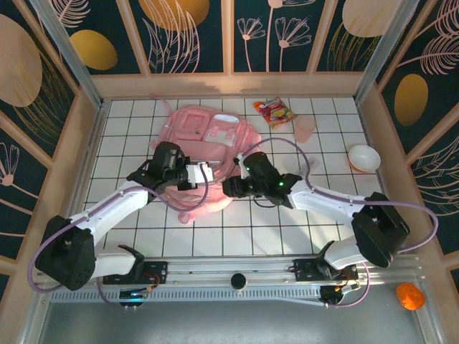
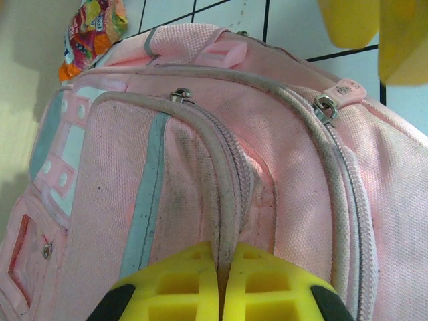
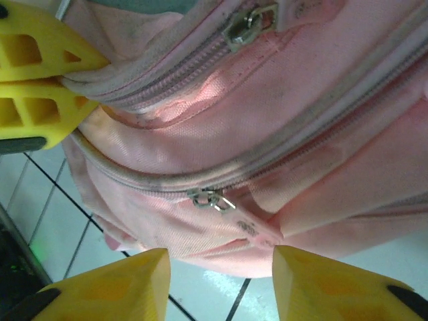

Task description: Pack the student bag

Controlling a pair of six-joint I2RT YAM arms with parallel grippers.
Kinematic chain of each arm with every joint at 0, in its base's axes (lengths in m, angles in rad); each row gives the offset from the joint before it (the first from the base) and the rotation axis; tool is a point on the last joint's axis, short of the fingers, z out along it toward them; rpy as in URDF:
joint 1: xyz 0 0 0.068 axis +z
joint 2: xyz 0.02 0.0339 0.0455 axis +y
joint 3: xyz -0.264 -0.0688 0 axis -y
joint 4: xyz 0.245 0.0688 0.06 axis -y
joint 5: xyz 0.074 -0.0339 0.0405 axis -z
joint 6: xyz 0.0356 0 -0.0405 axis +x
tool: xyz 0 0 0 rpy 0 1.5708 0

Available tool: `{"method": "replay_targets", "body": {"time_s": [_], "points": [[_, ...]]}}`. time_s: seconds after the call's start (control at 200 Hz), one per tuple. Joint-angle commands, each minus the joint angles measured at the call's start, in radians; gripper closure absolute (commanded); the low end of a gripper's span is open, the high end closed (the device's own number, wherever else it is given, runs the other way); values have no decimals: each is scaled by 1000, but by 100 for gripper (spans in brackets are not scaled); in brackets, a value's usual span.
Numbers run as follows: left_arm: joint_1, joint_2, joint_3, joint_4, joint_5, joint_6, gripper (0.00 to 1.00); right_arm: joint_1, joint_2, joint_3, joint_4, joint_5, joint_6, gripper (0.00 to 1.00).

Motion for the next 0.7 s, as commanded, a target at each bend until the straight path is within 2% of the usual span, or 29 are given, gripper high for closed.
{"method": "replay_targets", "body": {"time_s": [0.0,0.19,0.225,0.325,0.45,0.691], "points": [[-2,-7,48,16,74,-22,100,5,37,40,-8,50,-67,54],[-1,-16,50,43,92,-42,100,4,142,86,5,12,-129,56],[-1,-16,52,43,95,-45,100,3,156,96,7,12,-137,60],[-1,-20,53,34,82,-44,100,2,172,114,-1,22,-159,82],[-1,-24,47,14,41,-26,100,-8,155,115,-30,32,-175,100],[0,-33,38,-42,-11,11,100,-96,92,77,-71,25,-187,100]]}}
